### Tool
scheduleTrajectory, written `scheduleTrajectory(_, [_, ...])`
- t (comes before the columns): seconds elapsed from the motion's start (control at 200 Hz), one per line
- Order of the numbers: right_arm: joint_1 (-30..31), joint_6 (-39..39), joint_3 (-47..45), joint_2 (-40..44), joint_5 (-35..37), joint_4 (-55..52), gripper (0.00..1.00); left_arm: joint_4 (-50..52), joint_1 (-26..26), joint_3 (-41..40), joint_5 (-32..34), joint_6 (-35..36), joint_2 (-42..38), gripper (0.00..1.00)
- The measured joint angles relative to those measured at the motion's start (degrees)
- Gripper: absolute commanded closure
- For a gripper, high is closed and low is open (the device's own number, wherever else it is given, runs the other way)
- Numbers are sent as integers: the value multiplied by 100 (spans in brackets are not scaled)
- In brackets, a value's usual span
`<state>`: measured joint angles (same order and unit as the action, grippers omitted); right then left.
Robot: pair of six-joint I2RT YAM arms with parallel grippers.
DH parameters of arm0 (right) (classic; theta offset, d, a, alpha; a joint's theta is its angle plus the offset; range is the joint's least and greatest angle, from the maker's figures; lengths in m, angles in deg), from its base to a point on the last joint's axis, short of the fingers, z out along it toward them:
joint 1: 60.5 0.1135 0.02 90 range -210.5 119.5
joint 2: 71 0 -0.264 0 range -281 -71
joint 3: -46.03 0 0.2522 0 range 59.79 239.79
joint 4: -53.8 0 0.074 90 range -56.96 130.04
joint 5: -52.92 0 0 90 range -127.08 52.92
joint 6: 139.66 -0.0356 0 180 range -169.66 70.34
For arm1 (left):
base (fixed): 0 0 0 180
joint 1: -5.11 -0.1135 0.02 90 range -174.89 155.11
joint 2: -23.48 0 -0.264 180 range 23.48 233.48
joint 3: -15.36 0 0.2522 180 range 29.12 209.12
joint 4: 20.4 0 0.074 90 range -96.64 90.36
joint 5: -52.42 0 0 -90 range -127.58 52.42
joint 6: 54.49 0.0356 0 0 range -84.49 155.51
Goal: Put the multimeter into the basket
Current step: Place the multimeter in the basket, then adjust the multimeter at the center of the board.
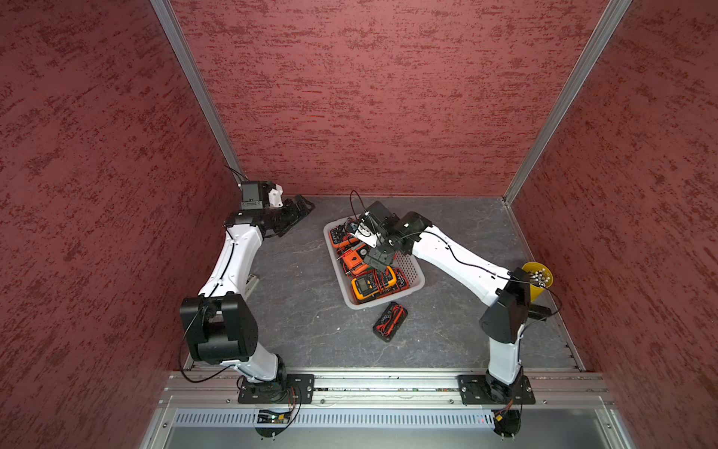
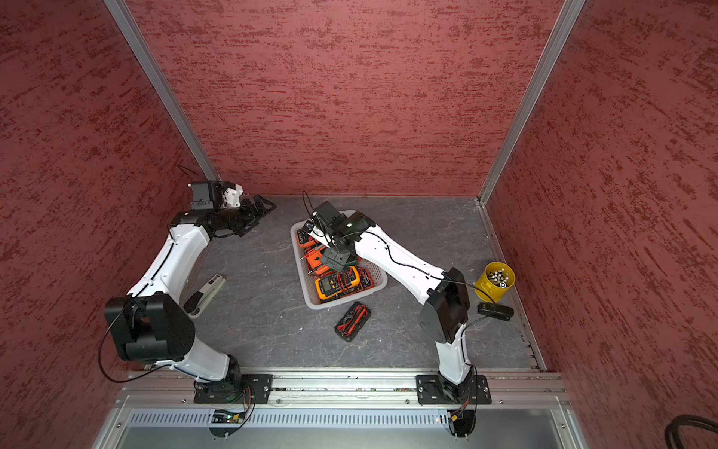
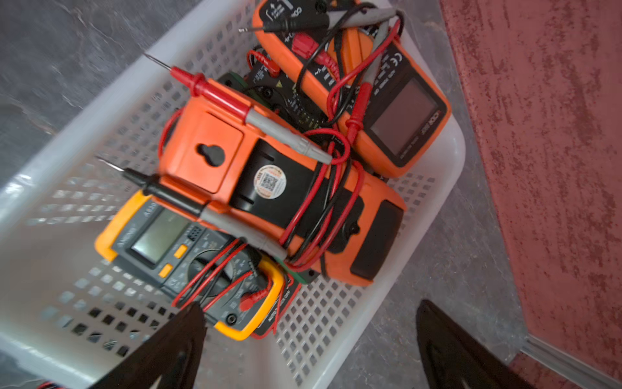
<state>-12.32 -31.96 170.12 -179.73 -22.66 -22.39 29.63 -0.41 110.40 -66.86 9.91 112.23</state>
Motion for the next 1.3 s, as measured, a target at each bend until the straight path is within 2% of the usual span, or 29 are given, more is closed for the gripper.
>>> scheduleTrajectory(0.13, [140, -1593, -76, 273, 260, -238, 2, 52, 35, -225, 136, 153, -221, 0])
scheduleTrajectory(0.311, [424, -4540, -758, 933, 564, -809, 1, 87, 317, -577, 479, 409, -599, 0])
scheduleTrajectory(0.451, [1204, -6579, -1582, 1403, 625, -1279, 1, 98, 468, -848, 590, 503, -815, 0])
scheduleTrajectory(0.616, [2061, -8201, -2312, 1360, 380, -1443, 1, 151, 466, -966, 730, 586, -857, 0])
scheduleTrajectory(0.766, [2417, -9084, -2920, 1338, 42, -1126, 1, 188, 463, -970, 776, 658, -857, 0])
scheduleTrajectory(0.942, [2400, -9648, -3971, 1375, -227, -208, 1, 190, 463, -970, 778, 706, -857, 0])
scheduleTrajectory(1.072, [2260, -9750, -4325, 1373, -330, 337, 1, 195, 463, -970, 769, 728, -850, 0])
scheduleTrajectory(1.302, [1952, -9582, -4336, 1211, -446, 988, 1, 238, 472, -970, 728, 769, -695, 0])
